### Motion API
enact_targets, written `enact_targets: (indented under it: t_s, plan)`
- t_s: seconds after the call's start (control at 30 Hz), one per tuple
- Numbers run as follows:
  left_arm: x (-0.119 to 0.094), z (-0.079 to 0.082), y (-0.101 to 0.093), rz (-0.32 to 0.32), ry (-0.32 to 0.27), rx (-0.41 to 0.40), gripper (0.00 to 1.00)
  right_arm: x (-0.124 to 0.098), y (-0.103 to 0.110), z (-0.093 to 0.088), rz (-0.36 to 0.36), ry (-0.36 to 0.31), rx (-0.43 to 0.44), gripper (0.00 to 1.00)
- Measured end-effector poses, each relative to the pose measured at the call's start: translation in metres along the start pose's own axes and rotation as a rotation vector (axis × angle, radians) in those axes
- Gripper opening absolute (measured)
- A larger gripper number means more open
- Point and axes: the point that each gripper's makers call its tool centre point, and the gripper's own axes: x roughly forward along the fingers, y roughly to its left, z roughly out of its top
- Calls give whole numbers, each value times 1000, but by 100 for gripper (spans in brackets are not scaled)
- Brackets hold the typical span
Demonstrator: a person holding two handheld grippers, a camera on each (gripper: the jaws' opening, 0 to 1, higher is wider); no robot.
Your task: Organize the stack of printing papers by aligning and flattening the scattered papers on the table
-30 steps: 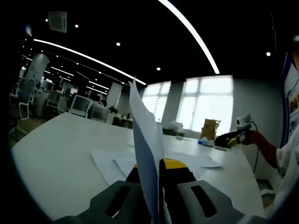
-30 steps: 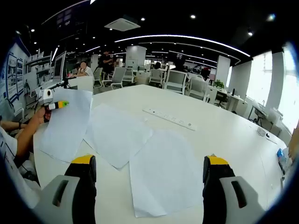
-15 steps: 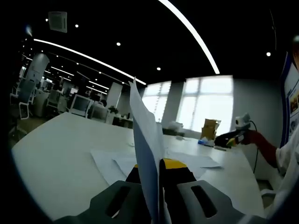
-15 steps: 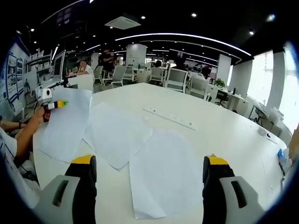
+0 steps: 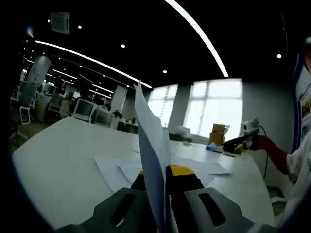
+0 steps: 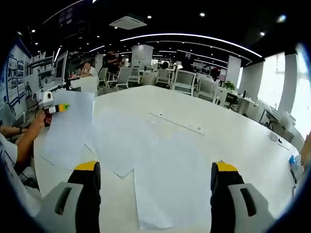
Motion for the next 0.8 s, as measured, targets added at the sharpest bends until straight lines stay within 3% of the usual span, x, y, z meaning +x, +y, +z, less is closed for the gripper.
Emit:
enact_targets:
  t_s: [0.8]
  plan:
    - [0, -2, 0, 3, 5, 2, 6, 13, 2, -6, 20, 29, 6, 89]
